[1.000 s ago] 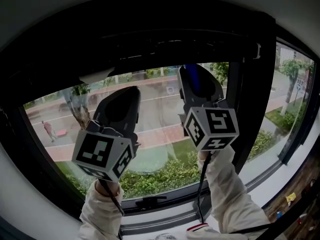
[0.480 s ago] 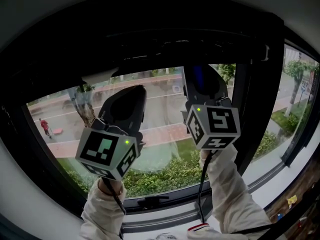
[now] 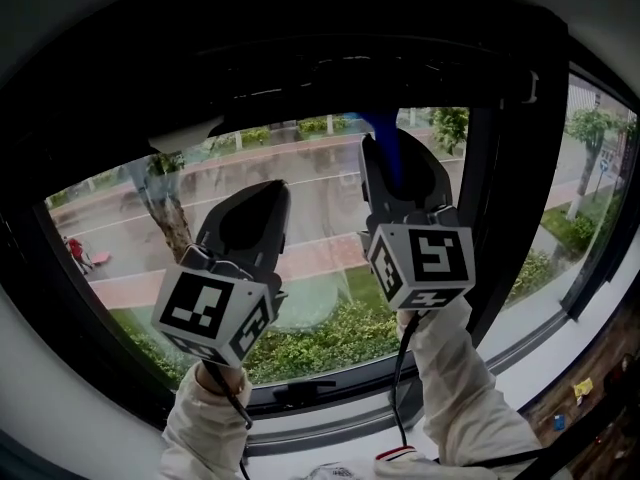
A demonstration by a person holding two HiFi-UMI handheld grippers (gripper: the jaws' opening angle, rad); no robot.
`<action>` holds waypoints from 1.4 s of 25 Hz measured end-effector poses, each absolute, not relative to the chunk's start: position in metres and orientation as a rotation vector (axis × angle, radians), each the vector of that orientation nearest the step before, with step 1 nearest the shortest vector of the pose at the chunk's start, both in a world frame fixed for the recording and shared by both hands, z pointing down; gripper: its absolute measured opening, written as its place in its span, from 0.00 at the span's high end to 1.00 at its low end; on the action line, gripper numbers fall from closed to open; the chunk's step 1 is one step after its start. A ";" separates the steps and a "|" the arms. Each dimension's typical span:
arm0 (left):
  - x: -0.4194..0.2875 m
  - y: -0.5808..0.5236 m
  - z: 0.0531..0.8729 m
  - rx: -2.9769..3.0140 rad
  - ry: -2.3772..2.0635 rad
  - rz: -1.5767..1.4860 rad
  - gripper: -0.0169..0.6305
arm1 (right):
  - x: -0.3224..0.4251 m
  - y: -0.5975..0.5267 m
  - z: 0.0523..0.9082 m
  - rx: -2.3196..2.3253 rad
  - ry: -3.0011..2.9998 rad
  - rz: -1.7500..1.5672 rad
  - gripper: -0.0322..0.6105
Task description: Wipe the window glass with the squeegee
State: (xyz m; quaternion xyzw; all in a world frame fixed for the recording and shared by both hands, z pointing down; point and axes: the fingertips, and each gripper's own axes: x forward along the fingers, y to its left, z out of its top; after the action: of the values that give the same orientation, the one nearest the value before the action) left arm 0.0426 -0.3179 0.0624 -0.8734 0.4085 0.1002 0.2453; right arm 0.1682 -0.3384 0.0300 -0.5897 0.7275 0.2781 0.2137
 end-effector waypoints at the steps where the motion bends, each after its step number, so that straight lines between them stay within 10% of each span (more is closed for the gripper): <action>1: 0.042 -0.318 0.067 -2.389 1.117 0.265 0.98 | 0.168 -0.338 0.034 -1.638 2.024 0.770 0.72; 35: 0.064 -0.320 0.214 -2.681 1.157 0.128 0.98 | 0.165 -0.327 0.165 -1.738 2.077 0.721 0.72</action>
State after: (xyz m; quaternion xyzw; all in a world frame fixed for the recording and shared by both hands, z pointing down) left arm 0.0644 -0.3198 0.2143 -0.9118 0.3935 0.0435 0.1091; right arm 0.1648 -0.3271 0.1650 -0.6112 0.7305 0.2536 0.1689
